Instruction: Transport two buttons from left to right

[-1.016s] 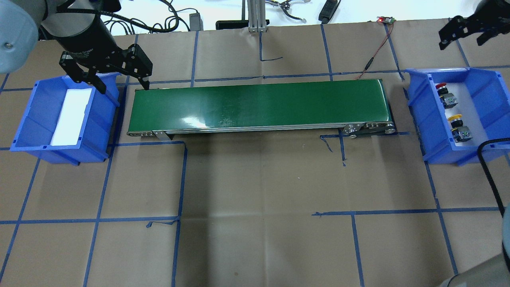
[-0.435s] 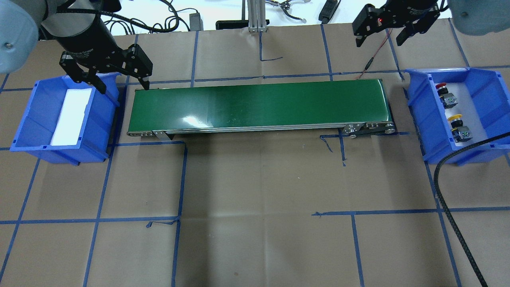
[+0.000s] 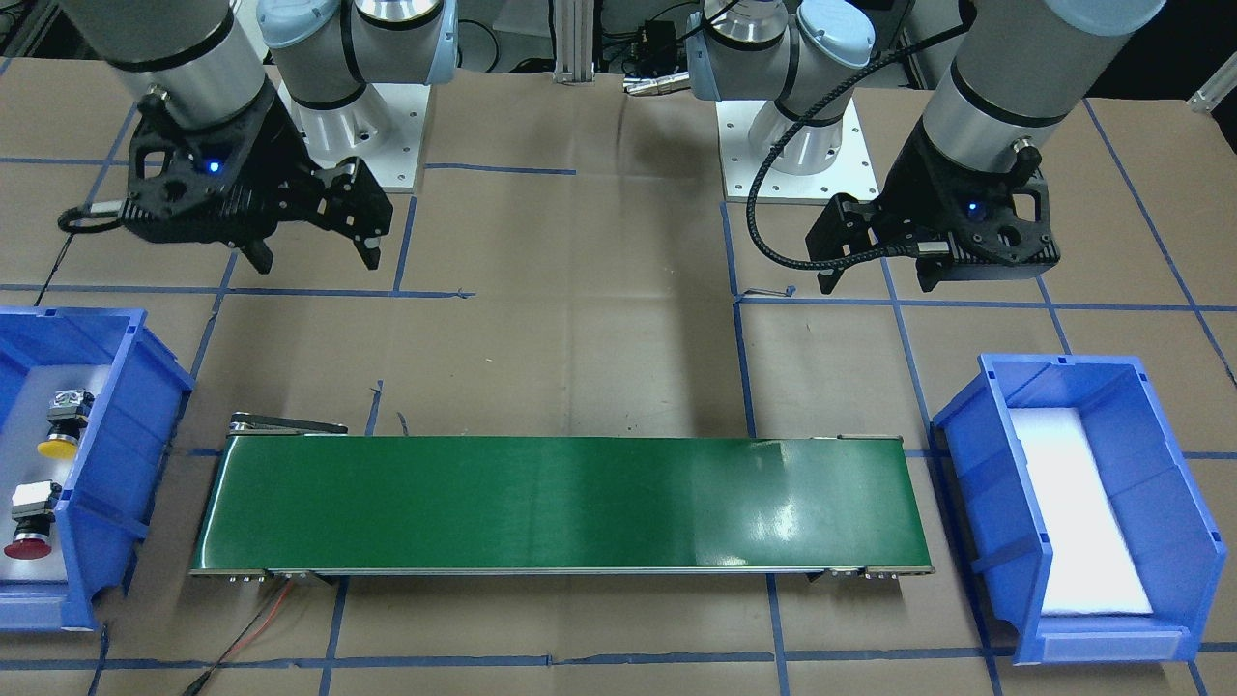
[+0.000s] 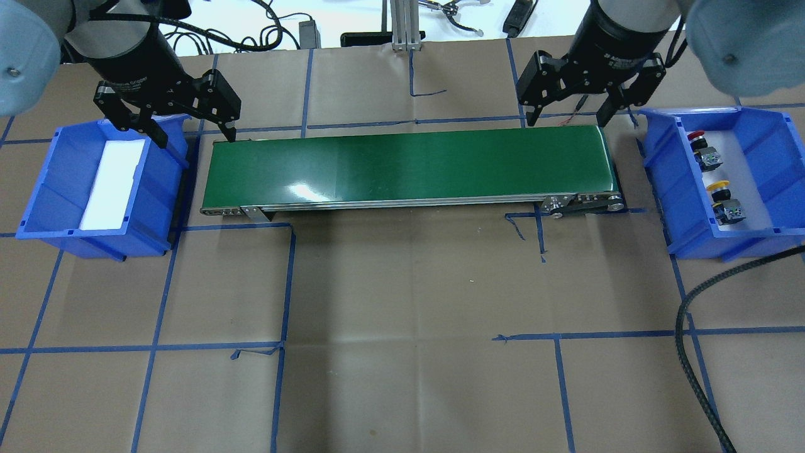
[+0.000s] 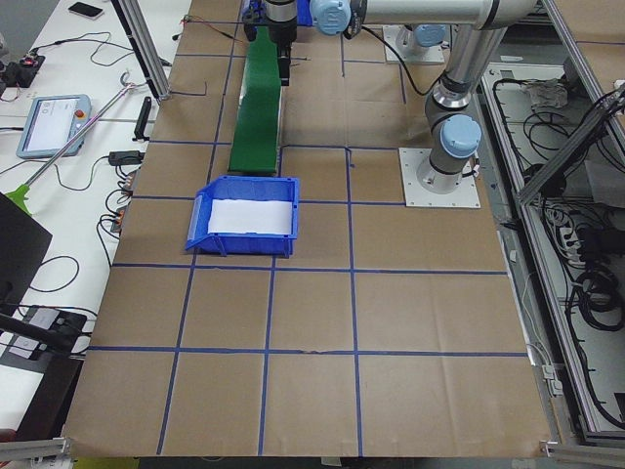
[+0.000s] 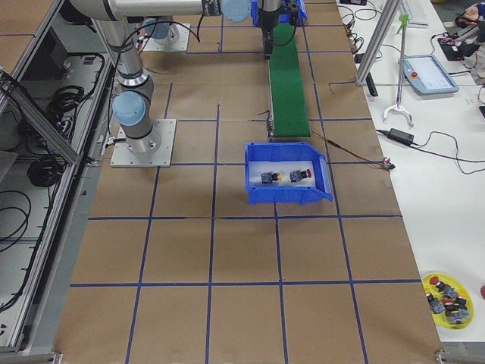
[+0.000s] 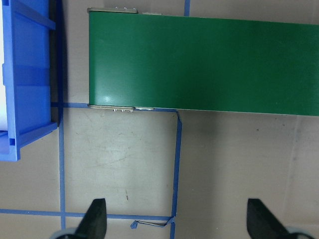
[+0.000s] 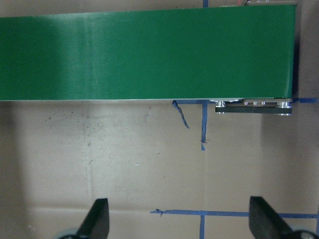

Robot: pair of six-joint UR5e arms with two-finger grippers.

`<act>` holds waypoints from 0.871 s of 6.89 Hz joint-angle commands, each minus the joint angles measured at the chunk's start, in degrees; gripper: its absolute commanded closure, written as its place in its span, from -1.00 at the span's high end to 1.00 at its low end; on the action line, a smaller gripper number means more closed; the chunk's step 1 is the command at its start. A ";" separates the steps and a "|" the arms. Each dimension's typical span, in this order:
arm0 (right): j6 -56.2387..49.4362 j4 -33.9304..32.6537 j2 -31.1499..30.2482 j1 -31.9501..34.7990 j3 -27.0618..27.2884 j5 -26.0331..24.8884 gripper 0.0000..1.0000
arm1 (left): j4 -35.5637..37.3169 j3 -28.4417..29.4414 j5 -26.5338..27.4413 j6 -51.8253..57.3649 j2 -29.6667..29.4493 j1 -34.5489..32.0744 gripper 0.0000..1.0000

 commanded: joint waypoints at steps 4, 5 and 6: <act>2.42 -2.51 -3.45 0.21 3.13 -2.84 1.00 | -0.01 0.00 0.00 0.00 0.00 0.00 0.99; 2.33 -2.60 -3.45 0.21 3.22 -3.01 1.00 | 0.08 0.00 0.00 0.00 0.00 0.00 1.00; 2.24 -2.51 -3.10 0.21 3.22 -3.02 1.00 | -0.01 0.00 0.00 0.00 0.00 0.00 1.00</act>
